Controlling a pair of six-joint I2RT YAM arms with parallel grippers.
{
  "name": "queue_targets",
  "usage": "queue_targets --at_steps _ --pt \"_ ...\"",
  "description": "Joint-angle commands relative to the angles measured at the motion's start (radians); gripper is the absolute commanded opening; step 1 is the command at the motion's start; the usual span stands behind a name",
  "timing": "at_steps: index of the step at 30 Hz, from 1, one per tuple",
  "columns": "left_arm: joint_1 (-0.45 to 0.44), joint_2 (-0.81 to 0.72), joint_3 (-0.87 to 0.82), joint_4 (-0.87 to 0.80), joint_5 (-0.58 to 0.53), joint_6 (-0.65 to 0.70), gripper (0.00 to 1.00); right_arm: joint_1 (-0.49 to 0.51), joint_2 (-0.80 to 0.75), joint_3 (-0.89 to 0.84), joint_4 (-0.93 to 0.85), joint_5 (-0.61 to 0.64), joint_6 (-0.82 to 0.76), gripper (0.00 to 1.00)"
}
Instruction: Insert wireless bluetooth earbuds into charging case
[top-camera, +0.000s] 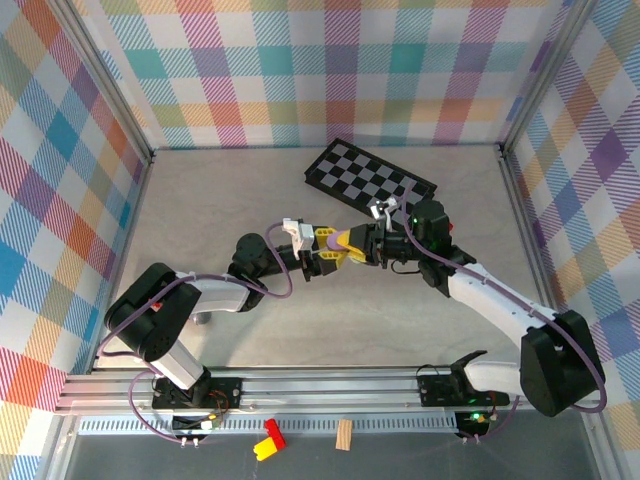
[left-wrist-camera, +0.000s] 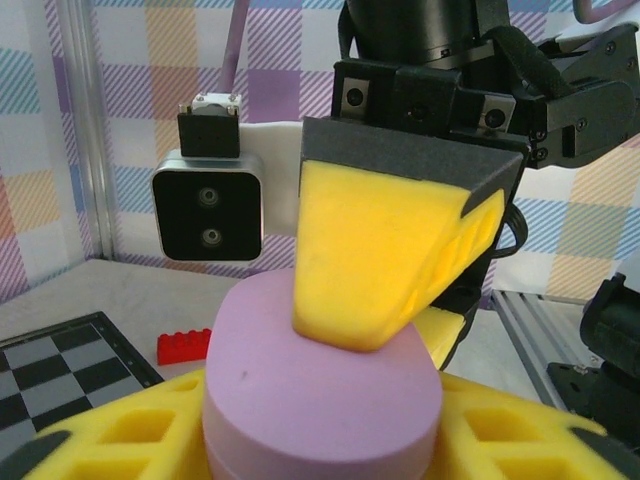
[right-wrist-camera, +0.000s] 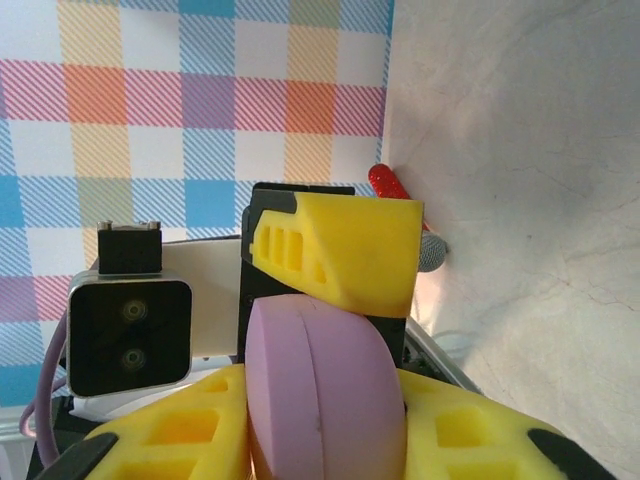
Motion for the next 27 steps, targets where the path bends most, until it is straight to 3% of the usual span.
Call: queue_targets --at_steps 1,10,15,22,27 --pt "-0.011 -0.037 -0.004 0.039 0.067 0.016 0.54 -0.035 -0.030 -0.026 -0.041 0.083 -0.052 0.22" --pt "0.023 -0.101 -0.132 -0.035 0.041 0.067 0.99 -0.102 0.022 -0.125 -0.157 0.128 -0.138 0.22" --pt "0.028 -0.161 -0.172 -0.226 0.031 0.172 1.00 -0.121 0.120 -0.181 -0.163 0.154 -0.169 0.23" --pt "0.028 -0.309 -0.085 -0.858 0.006 0.466 1.00 -0.128 0.246 -0.221 -0.146 0.212 -0.209 0.23" --pt "0.028 -0.360 -0.070 -0.998 -0.027 0.539 1.00 -0.128 0.271 -0.225 -0.179 0.259 -0.243 0.27"
